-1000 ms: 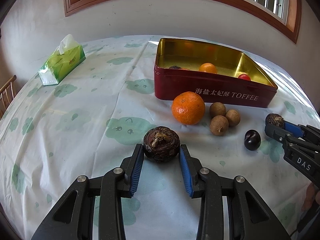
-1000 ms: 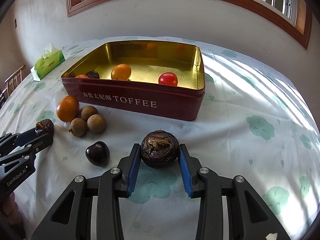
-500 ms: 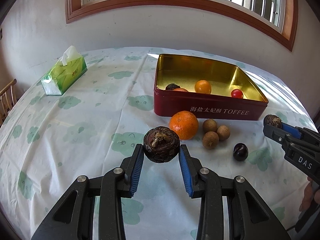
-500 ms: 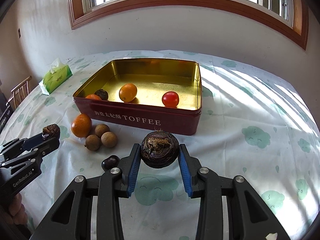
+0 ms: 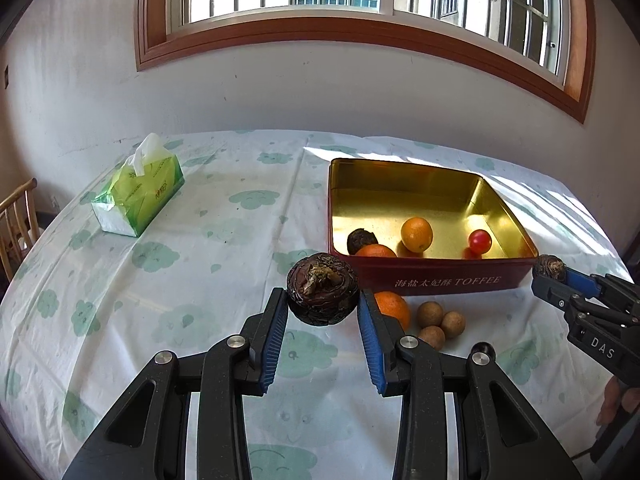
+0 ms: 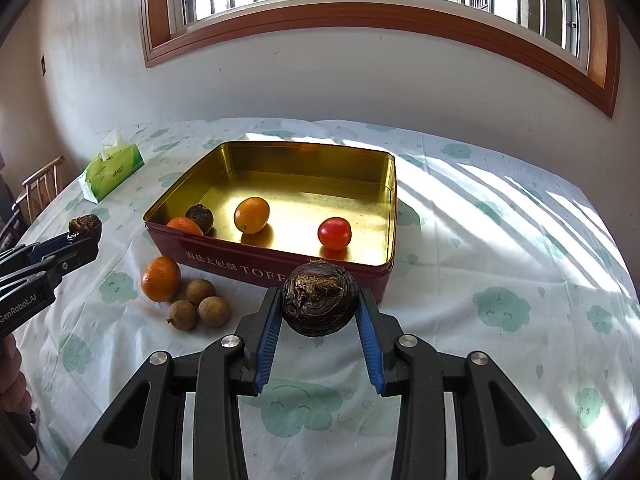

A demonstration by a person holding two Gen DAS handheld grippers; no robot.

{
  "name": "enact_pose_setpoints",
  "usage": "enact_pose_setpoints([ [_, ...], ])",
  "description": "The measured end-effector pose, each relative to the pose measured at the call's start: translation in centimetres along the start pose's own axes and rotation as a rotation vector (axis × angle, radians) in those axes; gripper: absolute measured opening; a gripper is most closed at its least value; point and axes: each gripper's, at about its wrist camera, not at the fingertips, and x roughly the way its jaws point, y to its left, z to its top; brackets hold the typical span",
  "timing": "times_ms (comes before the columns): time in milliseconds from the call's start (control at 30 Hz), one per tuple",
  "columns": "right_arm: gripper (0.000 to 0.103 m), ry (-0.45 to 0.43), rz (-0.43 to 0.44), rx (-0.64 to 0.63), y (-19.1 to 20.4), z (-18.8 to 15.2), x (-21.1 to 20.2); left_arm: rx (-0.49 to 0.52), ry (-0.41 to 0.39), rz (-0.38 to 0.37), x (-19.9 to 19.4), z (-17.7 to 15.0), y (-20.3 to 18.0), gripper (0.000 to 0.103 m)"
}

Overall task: Organize fruits
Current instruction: 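Lift and carry both dark brown fruits over the red tin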

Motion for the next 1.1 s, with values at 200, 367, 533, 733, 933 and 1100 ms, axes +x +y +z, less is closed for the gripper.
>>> enact_pose_setpoints([
  [200,0.034,-0.017,-0.006,-0.018,-0.1,1.5,0.4,0.009,-0.014,-0.024,0.7,2.0,-0.1,0.037],
  [367,0.034,-0.022,-0.012,-0.033,-0.3,2.7,1.1,0.033,-0.021,-0.049,1.5,3.6,-0.6,0.037],
  [533,0.034,-0.008,-0.002,-0.024,-0.9,3.6,2.3,0.065,-0.016,-0.061,2.6,5.0,-1.4,0.037],
  [733,0.034,0.011,-0.002,-0.031,-1.0,4.1,3.7,0.060,0.023,-0.083,4.8,5.8,-2.0,0.037],
  [933,0.034,0.035,0.001,-0.039,-0.8,4.2,5.1,0.091,0.041,-0.097,6.4,6.1,-3.2,0.037],
  [1100,0.034,0.044,0.006,-0.043,-0.5,4.2,5.8,0.103,0.060,-0.103,7.4,6.0,-3.9,0.037],
])
